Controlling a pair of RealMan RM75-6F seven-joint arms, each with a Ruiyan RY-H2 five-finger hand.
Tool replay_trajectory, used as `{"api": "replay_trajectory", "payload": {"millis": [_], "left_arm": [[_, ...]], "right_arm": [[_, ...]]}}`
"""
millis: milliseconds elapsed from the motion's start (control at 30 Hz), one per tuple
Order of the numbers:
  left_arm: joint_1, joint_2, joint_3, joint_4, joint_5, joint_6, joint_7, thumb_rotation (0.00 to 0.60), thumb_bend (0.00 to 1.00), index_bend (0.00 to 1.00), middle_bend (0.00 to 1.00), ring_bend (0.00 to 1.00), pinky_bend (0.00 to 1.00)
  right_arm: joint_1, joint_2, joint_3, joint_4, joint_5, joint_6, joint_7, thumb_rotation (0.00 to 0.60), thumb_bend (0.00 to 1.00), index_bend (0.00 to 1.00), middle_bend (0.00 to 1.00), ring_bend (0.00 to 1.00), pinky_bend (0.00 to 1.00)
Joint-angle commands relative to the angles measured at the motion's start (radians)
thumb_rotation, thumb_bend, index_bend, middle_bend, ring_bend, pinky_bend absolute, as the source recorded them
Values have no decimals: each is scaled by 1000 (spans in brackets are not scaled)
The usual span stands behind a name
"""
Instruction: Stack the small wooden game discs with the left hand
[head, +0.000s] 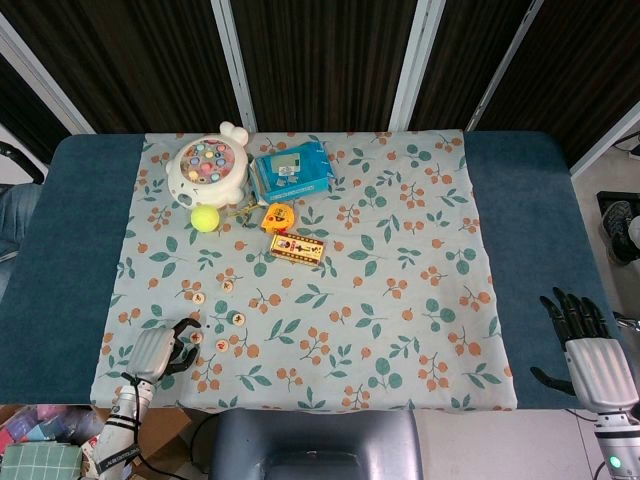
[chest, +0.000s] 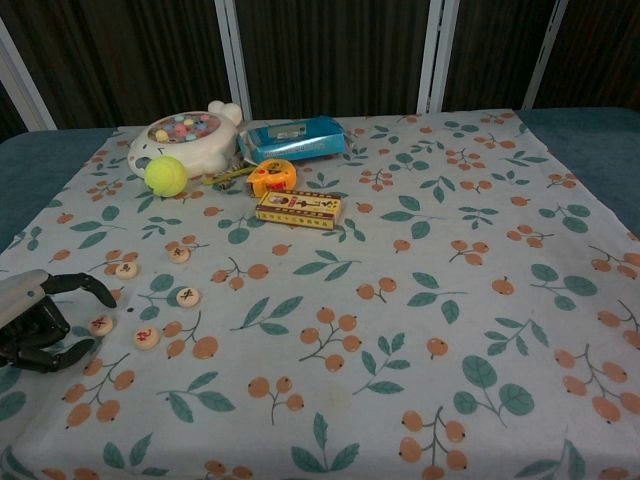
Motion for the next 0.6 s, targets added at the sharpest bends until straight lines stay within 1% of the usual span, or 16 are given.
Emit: {"api": "replay_trajectory", "payload": {"millis": [33,600], "left_arm": [[-4,-7,-2,9,-6,-6,4,600,407,363,1000,1000,1000],[-16,-27,-6,41,-23,-20,2,600,409,451,1000,1000,1000]], "right_arm": [[0,0,0,0,0,-1,1,600,195,0,0,0,0],[-3,2,1,1,-1,4,5,600,196,0,0,0,0]]}}
